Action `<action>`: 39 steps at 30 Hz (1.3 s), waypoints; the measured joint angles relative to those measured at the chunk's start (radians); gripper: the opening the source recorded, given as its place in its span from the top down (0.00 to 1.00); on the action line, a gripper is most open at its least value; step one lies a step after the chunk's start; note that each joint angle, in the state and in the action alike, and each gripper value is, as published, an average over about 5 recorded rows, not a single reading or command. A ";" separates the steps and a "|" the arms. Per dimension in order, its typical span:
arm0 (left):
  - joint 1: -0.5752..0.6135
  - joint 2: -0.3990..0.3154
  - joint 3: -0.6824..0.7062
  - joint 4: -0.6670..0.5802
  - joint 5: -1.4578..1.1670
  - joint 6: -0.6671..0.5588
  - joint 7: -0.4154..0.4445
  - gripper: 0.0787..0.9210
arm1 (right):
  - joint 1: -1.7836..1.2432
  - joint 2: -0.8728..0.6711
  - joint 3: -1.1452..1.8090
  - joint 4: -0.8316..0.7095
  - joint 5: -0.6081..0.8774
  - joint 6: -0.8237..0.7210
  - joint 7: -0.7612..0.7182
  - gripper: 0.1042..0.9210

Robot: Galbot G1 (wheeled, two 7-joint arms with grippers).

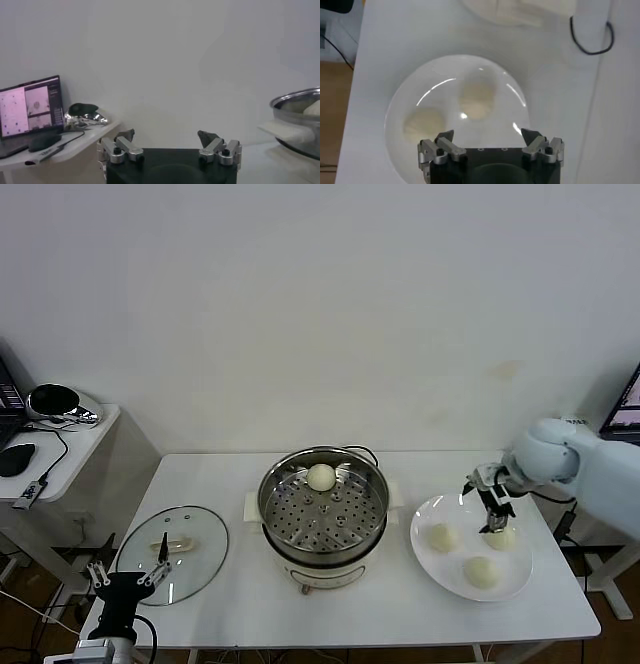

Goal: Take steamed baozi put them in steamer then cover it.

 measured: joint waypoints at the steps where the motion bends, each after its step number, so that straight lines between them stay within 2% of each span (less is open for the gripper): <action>1: 0.002 0.000 -0.001 0.000 0.001 -0.001 0.000 0.12 | -0.021 0.010 0.016 -0.014 -0.007 0.004 -0.001 0.12; 13: 0.001 0.002 -0.008 0.011 0.006 -0.003 0.003 0.12 | -0.185 0.125 0.132 -0.148 -0.062 0.019 0.001 0.12; 28: -0.003 0.004 -0.010 0.029 0.001 -0.010 0.002 0.12 | -0.252 0.210 0.181 -0.232 -0.102 0.016 0.010 0.13; 39: -0.005 0.001 -0.010 0.037 -0.001 -0.014 0.001 0.12 | -0.263 0.232 0.197 -0.258 -0.126 0.008 0.013 0.26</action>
